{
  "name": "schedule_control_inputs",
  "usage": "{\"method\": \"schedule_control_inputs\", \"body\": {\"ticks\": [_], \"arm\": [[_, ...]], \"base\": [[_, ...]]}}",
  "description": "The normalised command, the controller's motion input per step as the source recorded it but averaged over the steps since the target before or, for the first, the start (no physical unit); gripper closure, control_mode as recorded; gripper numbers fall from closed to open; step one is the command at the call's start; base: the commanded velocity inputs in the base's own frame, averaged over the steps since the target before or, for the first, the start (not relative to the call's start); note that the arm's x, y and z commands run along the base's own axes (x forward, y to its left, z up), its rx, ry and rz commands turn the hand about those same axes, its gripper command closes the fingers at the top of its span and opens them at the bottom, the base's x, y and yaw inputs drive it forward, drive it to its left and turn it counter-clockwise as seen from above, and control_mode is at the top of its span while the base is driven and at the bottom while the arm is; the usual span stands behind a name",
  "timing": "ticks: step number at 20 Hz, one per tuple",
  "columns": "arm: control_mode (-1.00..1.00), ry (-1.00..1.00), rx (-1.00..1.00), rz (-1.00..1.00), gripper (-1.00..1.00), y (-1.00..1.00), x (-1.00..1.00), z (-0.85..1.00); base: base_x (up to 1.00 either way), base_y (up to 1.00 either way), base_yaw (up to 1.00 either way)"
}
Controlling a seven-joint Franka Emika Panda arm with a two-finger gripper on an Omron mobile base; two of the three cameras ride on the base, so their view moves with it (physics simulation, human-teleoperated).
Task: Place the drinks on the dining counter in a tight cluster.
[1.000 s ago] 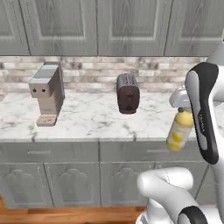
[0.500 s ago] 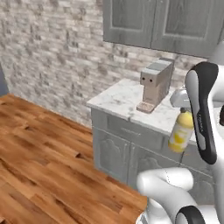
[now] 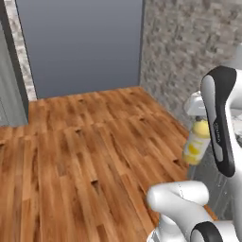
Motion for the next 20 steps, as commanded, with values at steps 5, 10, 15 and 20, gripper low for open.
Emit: {"method": "schedule_control_inputs", "body": {"ticks": [5,10,15,20], "arm": [[1.0,0.0,0.0,0.0,1.0,0.0,0.0,0.0],[1.0,0.0,0.0,0.0,1.0,0.0,0.0,0.0],[1.0,0.0,0.0,0.0,1.0,0.0,0.0,0.0],[1.0,0.0,0.0,0.0,1.0,0.0,0.0,0.0]], "base": [[0.72,0.29,0.69],[1.0,0.02,0.23],[1.0,0.01,0.01],[1.0,0.18,0.25]]}}
